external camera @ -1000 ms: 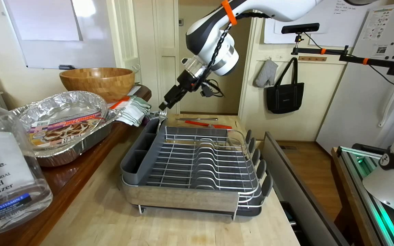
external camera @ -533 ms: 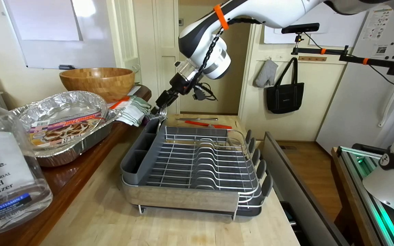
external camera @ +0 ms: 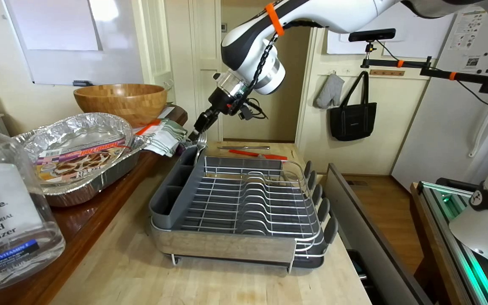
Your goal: Take the fork off the drying rack and place it on the counter top with the other cutlery
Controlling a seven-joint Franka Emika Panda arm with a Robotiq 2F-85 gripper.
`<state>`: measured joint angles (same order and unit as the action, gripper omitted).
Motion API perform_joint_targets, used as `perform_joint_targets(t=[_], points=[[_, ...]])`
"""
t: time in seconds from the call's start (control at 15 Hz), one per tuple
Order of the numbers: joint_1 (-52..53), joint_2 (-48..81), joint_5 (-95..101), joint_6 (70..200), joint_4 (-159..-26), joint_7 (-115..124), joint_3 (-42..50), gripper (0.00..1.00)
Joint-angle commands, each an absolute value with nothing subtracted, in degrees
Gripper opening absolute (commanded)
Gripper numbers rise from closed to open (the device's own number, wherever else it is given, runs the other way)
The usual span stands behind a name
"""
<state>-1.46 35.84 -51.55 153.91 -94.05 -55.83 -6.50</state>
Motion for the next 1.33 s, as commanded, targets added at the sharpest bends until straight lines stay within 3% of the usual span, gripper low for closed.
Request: perform_joint_targets(t=[0.0, 0.27, 0.4, 0.47, 0.53, 0.6, 0.73, 1.27], points=[[-2.3, 34.0, -45.7, 154.5, -95.6, -51.8, -6.5, 0.53], [-3.8, 34.1, -41.7, 153.2, -95.5, -49.0, -7.9, 0.86], [-4.7, 34.8, -41.2, 151.6, -95.1, -48.5, -9.4, 0.99], [-4.7, 34.9, -40.4, 150.7, -95.2, -47.8, -9.6, 1.0], [-4.6, 35.0, -39.5, 149.3, -95.3, -47.2, -9.7, 0.96], [-4.8, 35.1, -38.9, 148.2, -95.2, -46.8, -9.9, 0.73], [-5.6, 35.2, -39.0, 146.4, -94.9, -46.8, -11.2, 0.7], [-7.4, 33.3, -39.8, 142.7, -95.3, -45.9, -11.7, 0.06]])
